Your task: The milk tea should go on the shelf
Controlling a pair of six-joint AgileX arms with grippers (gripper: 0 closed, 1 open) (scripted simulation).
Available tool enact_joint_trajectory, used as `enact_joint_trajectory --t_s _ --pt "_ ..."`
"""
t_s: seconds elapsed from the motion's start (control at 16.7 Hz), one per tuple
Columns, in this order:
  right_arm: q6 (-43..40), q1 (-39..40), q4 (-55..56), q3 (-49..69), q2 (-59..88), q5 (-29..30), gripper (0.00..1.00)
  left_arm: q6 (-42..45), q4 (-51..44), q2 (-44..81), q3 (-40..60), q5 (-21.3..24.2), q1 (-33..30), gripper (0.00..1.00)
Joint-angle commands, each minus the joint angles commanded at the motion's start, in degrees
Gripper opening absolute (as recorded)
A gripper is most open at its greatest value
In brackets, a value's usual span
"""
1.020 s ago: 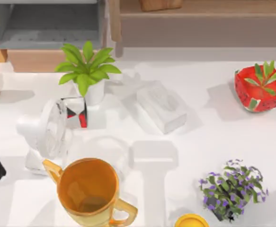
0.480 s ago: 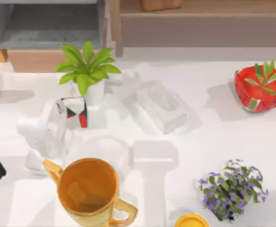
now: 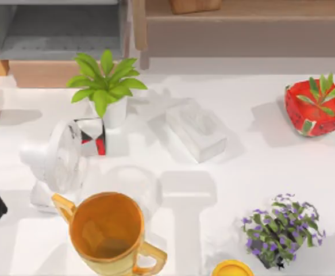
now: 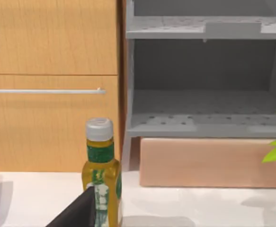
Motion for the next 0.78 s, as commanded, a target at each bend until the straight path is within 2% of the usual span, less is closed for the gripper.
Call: enact_joint_trajectory --t_s 0.42,0.78 --pt "-2.7 -1.1 -0.4 1.0 -4.9 2.7 0.00 0.0 0.0 0.0 0.0 0.0 0.0 1.00" --pt "-7.3 -1.5 -9.2 0.6 -14.6 7.4 0.00 0.0 0.0 0.0 0.0 0.0 0.0 1.00"
